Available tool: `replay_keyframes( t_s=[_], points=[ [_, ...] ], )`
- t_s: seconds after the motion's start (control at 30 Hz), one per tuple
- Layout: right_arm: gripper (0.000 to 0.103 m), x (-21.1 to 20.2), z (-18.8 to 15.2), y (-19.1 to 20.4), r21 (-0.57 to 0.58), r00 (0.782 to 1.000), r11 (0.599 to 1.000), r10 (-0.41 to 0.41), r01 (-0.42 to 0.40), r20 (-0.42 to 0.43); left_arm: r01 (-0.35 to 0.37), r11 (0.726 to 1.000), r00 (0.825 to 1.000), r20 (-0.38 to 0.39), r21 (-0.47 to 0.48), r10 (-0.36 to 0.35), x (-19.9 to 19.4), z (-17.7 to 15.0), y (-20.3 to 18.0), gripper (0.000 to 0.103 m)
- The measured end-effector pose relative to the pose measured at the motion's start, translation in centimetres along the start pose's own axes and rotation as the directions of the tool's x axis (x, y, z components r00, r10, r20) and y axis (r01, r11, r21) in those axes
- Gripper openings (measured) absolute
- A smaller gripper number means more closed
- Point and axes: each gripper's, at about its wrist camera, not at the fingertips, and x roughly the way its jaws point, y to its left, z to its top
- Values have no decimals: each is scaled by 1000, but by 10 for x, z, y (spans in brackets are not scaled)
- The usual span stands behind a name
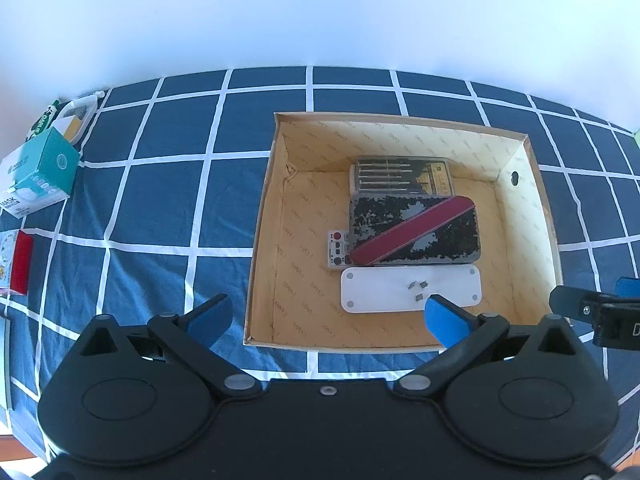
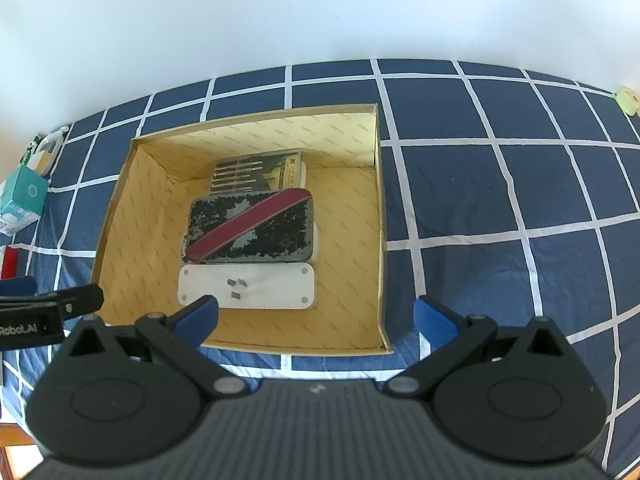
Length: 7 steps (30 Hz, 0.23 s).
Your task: Organize objects
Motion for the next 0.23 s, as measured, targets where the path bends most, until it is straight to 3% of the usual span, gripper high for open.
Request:
replay_keyframes(
  t_s=[0.23],
  points=[
    [103,0,0,-1,3,1000,1000,7,-7,0,-9,1000,1000,-3,1,9,0,1,-1,103]
  ],
)
